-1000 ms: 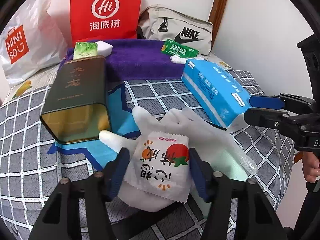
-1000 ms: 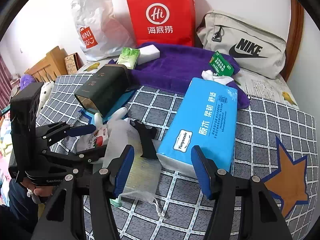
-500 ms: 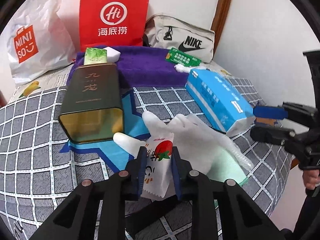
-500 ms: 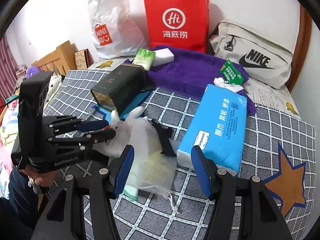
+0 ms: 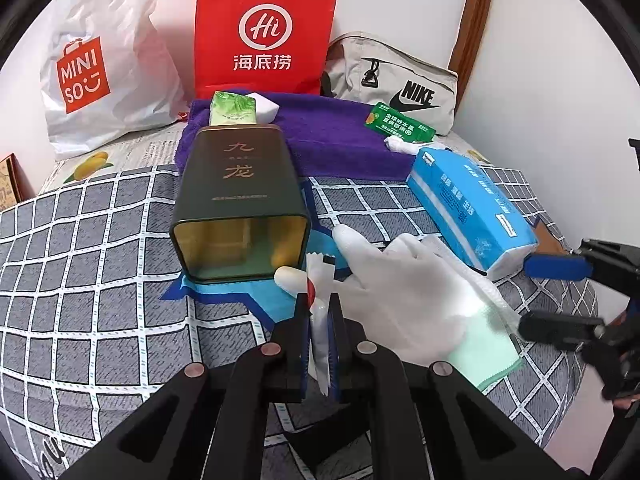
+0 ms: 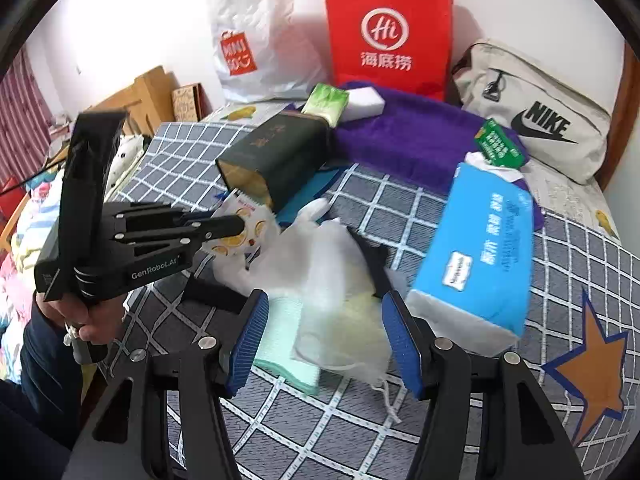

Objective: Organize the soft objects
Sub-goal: 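Grip the printed sachet with the left tool while the right grips the plastic bag, then carry the sachet to the towel with the left tool while the right carries the bag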

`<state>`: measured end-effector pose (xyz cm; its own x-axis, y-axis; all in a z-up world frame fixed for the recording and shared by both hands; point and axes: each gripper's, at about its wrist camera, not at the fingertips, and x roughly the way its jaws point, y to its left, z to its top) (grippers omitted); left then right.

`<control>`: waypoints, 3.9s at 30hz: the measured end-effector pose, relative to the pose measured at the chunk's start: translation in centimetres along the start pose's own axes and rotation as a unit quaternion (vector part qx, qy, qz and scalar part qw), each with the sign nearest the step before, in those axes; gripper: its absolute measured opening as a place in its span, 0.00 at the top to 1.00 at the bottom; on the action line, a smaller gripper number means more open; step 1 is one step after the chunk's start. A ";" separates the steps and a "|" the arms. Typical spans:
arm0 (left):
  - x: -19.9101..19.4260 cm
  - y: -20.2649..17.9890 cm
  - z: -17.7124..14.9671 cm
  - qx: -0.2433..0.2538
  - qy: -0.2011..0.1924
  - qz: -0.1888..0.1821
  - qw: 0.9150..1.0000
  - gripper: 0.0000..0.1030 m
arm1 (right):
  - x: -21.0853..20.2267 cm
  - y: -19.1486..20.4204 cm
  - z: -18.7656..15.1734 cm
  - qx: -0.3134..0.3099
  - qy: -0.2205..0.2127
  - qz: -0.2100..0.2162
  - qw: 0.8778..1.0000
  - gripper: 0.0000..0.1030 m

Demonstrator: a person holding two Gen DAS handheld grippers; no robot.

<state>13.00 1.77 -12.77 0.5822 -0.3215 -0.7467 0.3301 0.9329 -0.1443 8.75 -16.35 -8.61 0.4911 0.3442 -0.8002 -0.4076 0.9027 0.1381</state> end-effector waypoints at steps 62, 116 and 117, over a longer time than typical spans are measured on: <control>-6.6 0.8 9.3 -0.033 -0.047 -0.002 0.998 0.93 | -6.0 -6.3 7.9 0.046 -0.095 -0.005 0.994 0.98; 9.4 3.9 22.8 -0.050 0.028 -0.012 0.998 0.93 | 7.9 -19.8 19.9 0.093 -0.056 -0.069 0.992 0.98; 9.8 4.0 22.9 -0.053 0.030 -0.013 0.998 0.93 | 8.6 -20.0 20.0 0.093 -0.049 -0.068 0.992 0.98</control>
<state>37.01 -1.36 -5.77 0.5272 -0.3382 -0.7795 0.2626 0.9373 -0.2291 36.51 -26.28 -6.61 0.6081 0.2314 -0.7594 -0.1880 0.9713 0.1455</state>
